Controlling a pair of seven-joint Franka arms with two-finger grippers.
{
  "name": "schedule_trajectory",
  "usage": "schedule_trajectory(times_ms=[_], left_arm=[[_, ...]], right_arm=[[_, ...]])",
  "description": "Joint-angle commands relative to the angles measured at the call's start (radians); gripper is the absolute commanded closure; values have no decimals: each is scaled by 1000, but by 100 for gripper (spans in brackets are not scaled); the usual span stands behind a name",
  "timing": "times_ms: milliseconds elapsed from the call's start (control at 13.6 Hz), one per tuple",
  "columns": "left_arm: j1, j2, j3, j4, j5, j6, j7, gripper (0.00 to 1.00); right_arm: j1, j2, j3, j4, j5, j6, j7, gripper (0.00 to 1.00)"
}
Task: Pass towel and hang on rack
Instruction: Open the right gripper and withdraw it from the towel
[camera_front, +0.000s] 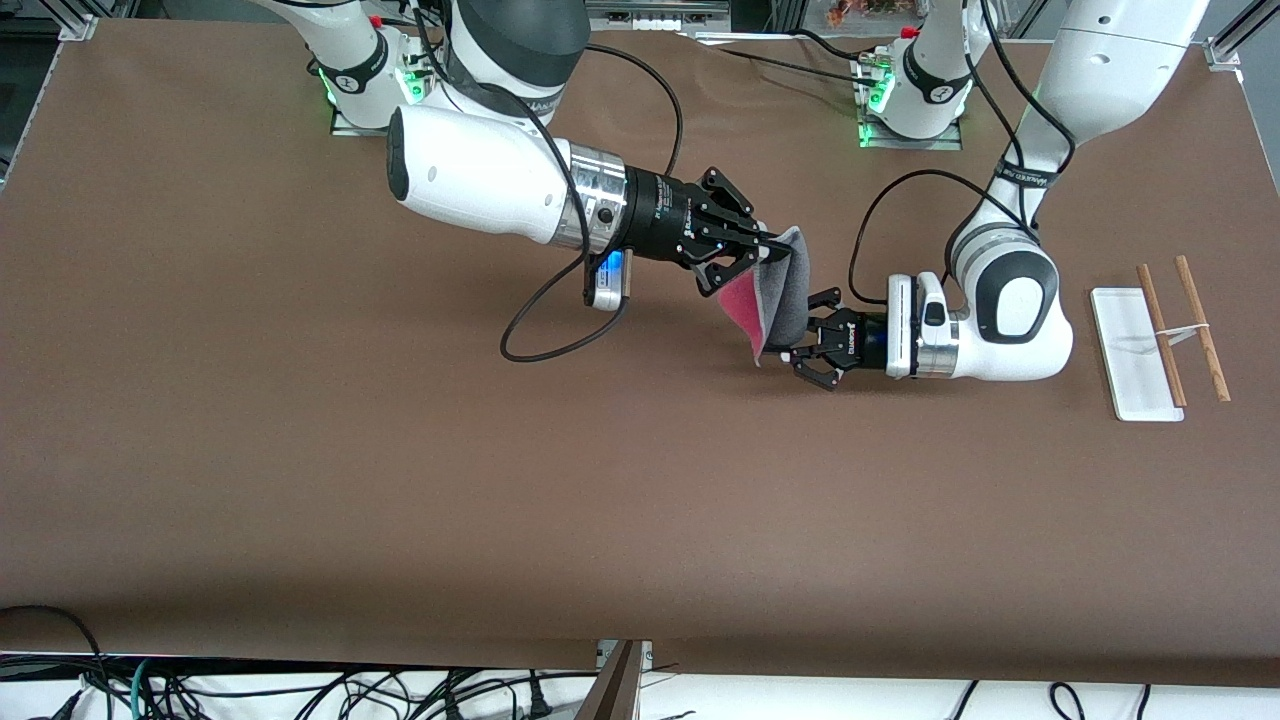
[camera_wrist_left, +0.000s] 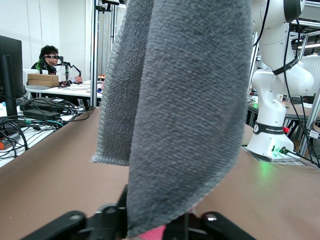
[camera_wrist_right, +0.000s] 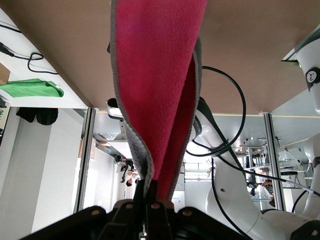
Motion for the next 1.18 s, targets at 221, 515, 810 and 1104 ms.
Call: schedule_trajectory(times_ms=[221,515,810,1104], left_arm=[[11,6,-6,-11,-40,-3,86,100],[11,7,-4,-11,-40,-3,87,100],[13,6,-4,-5,-36,-3,81,100],[17,-7,6,7,8,-3,45,100]], right_arm=[[3,3,-2,20,7,-4,2,100],[-2,3,-3,20,7,-4,-1,100],[-38,1,-3,20,8,-19,0,1],[-112,0,-10,23,7,-117,-15,1]])
